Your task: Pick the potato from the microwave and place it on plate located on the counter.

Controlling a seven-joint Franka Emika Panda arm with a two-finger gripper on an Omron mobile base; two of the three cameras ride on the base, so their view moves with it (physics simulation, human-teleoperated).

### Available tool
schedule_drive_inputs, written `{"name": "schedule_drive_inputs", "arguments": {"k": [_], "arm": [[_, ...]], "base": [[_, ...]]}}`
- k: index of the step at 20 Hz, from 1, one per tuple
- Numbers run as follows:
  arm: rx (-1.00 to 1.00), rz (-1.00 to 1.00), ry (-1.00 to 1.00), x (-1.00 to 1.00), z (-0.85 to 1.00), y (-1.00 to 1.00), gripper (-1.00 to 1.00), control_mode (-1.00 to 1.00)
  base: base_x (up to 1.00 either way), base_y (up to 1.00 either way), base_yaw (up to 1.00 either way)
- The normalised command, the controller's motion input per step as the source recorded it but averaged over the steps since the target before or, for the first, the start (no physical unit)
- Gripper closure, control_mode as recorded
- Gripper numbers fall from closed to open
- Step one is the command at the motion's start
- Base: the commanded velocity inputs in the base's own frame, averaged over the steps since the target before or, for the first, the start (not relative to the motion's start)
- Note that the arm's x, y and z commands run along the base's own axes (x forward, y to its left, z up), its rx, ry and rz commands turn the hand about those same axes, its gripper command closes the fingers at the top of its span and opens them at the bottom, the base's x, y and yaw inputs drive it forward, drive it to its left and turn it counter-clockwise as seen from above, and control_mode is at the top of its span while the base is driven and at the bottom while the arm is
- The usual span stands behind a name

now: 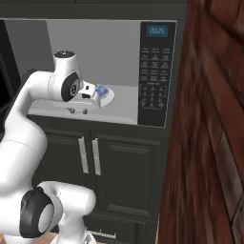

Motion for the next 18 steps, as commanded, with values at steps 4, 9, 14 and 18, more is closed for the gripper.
{"name": "schedule_drive_inputs", "arguments": {"k": [4,9,14,18], "arm": [[0.00,0.01,-0.04,-0.22,0.01,0.00,-1.00,-1.00],[0.08,0.10,-0.28,-0.09,0.39,0.02,-1.00,-1.00],[0.11,0.09,-0.27,0.16,0.61,0.11,-1.00,-1.00],[0.03,0.05,-0.07,0.56,0.42,0.10,-1.00,-1.00]], "base": [[0.00,0.00,0.00],[0.00,0.00,0.00],[0.00,0.00,0.00],[0.00,0.00,0.00]]}}
